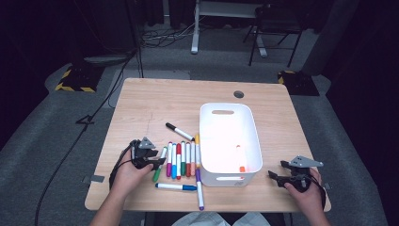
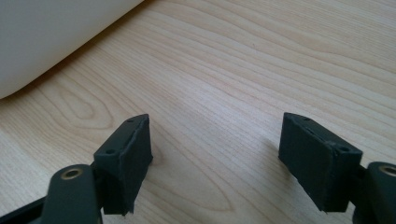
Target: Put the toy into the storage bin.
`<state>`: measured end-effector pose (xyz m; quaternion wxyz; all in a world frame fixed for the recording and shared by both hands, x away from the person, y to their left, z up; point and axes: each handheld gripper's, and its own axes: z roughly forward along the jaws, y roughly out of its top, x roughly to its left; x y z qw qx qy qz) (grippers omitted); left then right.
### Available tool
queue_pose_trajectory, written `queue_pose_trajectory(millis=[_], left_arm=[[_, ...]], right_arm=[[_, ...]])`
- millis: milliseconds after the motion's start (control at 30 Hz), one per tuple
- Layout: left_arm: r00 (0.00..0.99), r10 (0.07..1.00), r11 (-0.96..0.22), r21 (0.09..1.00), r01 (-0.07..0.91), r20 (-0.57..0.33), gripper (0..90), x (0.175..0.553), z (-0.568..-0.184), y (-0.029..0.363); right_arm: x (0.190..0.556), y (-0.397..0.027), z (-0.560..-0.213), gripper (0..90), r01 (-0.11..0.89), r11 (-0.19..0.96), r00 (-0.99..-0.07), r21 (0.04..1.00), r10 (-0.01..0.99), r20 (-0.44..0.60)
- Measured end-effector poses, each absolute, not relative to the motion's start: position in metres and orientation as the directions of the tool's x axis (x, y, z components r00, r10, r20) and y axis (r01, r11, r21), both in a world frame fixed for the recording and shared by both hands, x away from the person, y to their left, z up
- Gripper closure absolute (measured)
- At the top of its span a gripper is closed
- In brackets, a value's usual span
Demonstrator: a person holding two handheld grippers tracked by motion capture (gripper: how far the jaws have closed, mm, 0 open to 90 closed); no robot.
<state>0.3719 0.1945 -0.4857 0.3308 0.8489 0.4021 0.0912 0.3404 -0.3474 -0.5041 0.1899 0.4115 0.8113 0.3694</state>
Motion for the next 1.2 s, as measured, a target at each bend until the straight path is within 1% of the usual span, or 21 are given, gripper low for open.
queue_pose_trajectory(millis=[33,200,333,400,433,533,733,800,900,933,1133,1200], left_arm=[[0.658,0.748,-0.47,0.631,0.618,-0.087,54.5,0.372,-0.486,0.194],[0.655,0.751,-0.477,0.617,0.626,-0.084,63.7,0.374,-0.486,0.195],[0.642,0.765,-0.496,0.592,0.635,-0.047,69.6,0.377,-0.484,0.193],[0.634,0.772,-0.493,0.577,0.651,-0.055,72.4,0.377,-0.484,0.192],[0.623,0.782,-0.496,0.58,0.646,-0.027,72.9,0.378,-0.484,0.192],[0.607,0.794,-0.489,0.573,0.658,-0.02,73.1,0.38,-0.483,0.192],[0.586,0.809,-0.464,0.57,0.678,-0.039,73.8,0.382,-0.484,0.194],[0.574,0.818,-0.459,0.577,0.675,-0.021,74.7,0.382,-0.484,0.195],[0.574,0.819,-0.46,0.577,0.675,-0.019,75.8,0.382,-0.484,0.195],[0.559,0.829,-0.446,0.581,0.681,-0.019,75.9,0.382,-0.484,0.195],[0.542,0.837,-0.405,0.583,0.704,-0.072,76.0,0.383,-0.482,0.197],[0.546,0.835,-0.41,0.585,0.7,-0.067,76.0,0.383,-0.479,0.198]], right_arm=[[0.34,-0.347,-0.504,25.8,0.527,0.388,-0.589,0.756,0.808,-0.004],[0.34,-0.347,-0.504,25.7,0.527,0.389,-0.589,0.756,0.808,-0.004],[0.34,-0.347,-0.504,25.8,0.527,0.388,-0.589,0.756,0.808,-0.004],[0.34,-0.347,-0.504,25.7,0.527,0.388,-0.589,0.756,0.808,-0.004],[0.34,-0.347,-0.504,25.8,0.527,0.388,-0.589,0.756,0.808,-0.004],[0.34,-0.347,-0.504,25.8,0.527,0.388,-0.589,0.756,0.808,-0.004],[0.34,-0.347,-0.504,25.8,0.527,0.389,-0.59,0.756,0.807,-0.004],[0.34,-0.347,-0.504,25.7,0.527,0.389,-0.59,0.756,0.807,-0.004],[0.34,-0.347,-0.504,25.8,0.527,0.389,-0.59,0.756,0.807,-0.004],[0.34,-0.347,-0.504,25.7,0.527,0.389,-0.59,0.756,0.807,-0.003],[0.34,-0.347,-0.504,25.7,0.527,0.389,-0.59,0.755,0.807,-0.003],[0.34,-0.347,-0.504,25.8,0.527,0.389,-0.59,0.756,0.807,-0.003]])
